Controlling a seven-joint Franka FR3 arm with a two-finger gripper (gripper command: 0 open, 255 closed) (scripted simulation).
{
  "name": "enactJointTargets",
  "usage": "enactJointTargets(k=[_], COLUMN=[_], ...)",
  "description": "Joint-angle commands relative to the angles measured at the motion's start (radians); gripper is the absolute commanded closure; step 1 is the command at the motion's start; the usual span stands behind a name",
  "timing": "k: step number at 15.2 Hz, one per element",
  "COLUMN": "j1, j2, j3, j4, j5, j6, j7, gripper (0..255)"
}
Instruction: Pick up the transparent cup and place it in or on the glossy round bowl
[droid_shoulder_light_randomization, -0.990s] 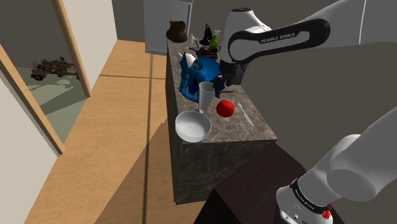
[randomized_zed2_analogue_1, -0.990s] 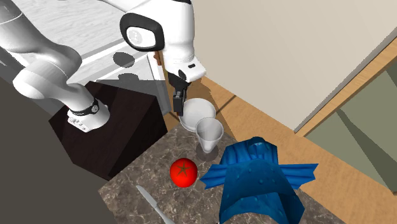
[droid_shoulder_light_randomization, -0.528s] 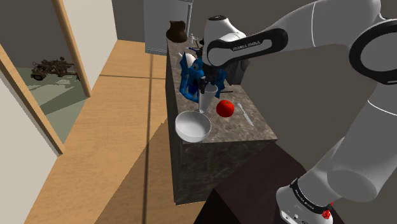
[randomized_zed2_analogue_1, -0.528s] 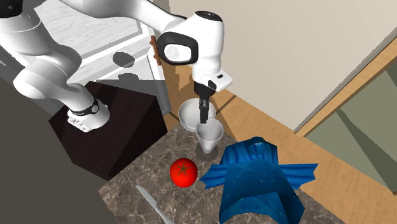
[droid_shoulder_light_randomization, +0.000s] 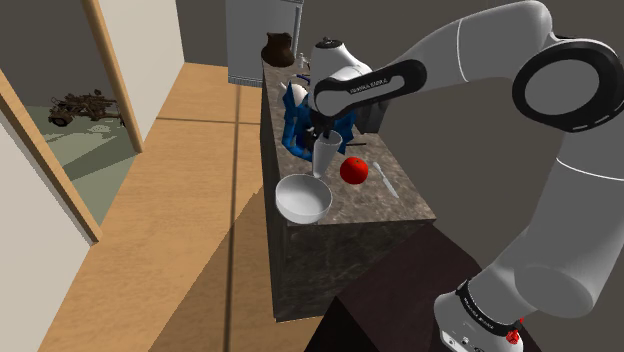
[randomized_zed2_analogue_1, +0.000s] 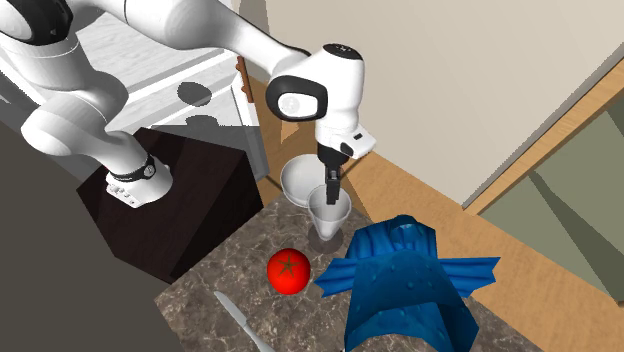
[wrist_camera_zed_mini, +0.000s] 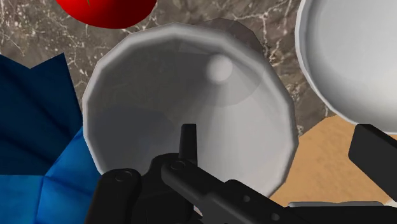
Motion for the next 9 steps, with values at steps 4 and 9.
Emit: enactJointTargets(k=[4,9], j1=[-0.003,-0.003], j2=[0.017,0.017], j3=[-0.003,-0.003], j4=[-0.011,-0.011], j5=[-0.005,-0.005], j6=[0.029,0.029], j7=[0.003,0.003], gripper=[0,0])
